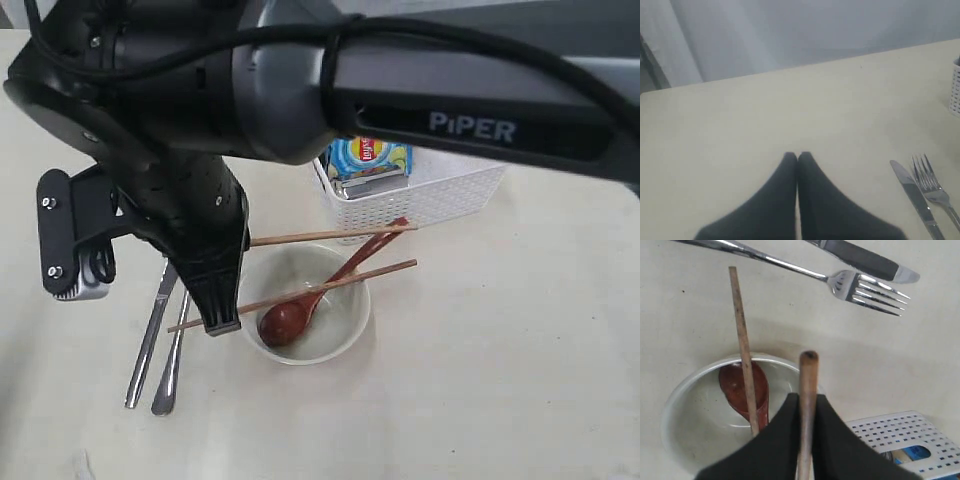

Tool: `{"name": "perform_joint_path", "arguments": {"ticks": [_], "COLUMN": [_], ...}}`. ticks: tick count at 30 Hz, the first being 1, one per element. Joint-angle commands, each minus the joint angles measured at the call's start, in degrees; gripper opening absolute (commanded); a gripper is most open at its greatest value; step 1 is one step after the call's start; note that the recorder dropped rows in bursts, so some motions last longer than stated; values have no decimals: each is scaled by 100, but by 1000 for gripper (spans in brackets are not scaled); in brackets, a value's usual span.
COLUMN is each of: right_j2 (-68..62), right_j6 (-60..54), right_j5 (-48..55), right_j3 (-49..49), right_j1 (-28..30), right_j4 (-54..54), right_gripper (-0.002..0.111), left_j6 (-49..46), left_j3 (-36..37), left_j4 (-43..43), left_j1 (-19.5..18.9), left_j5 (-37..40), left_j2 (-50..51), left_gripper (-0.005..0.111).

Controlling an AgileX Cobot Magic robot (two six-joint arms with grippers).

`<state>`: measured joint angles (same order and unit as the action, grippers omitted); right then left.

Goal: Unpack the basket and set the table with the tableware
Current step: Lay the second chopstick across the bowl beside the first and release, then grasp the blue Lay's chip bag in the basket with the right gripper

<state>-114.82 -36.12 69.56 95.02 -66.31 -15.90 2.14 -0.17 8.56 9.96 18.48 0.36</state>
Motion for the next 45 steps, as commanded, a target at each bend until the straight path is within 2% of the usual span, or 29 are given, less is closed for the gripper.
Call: {"name": "perform_joint_path", "arguments": {"ticks": [1, 22, 24, 27, 28, 36, 40, 41, 45], "right_j2": [-63, -484, -484, -484, -484, -211, 326, 522, 757], "right_j6": [-70, 25, 25, 99, 99, 785, 1897, 2326, 2456], "right_j5": [40, 40, 40, 8, -3, -81, -650, -791, -866], "right_j3": [24, 24, 24, 24, 24, 24, 24, 24, 24], "right_j1": [-2, -2, -2, -2, -2, 51, 639, 1011, 1785], "right_j4": [117, 369, 518, 512, 482, -187, -238, -238, -228], "right_gripper": [0, 0, 5, 33, 36, 36, 36, 36, 36], "left_j6": [32, 32, 32, 32, 32, 32, 32, 32, 32], "left_j3": [17, 17, 17, 17, 17, 17, 17, 17, 17], "left_j4": [-29, -29, -29, -29, -29, -29, -29, -29, -29], "left_j1": [12, 12, 12, 12, 12, 12, 12, 12, 12], "left_j5": [9, 9, 9, 9, 9, 9, 9, 9, 9], "left_j2": [-36, -36, -36, -36, -36, -36, -36, -36, -36], "left_gripper": [0, 0, 0, 0, 0, 0, 0, 0, 0]}}
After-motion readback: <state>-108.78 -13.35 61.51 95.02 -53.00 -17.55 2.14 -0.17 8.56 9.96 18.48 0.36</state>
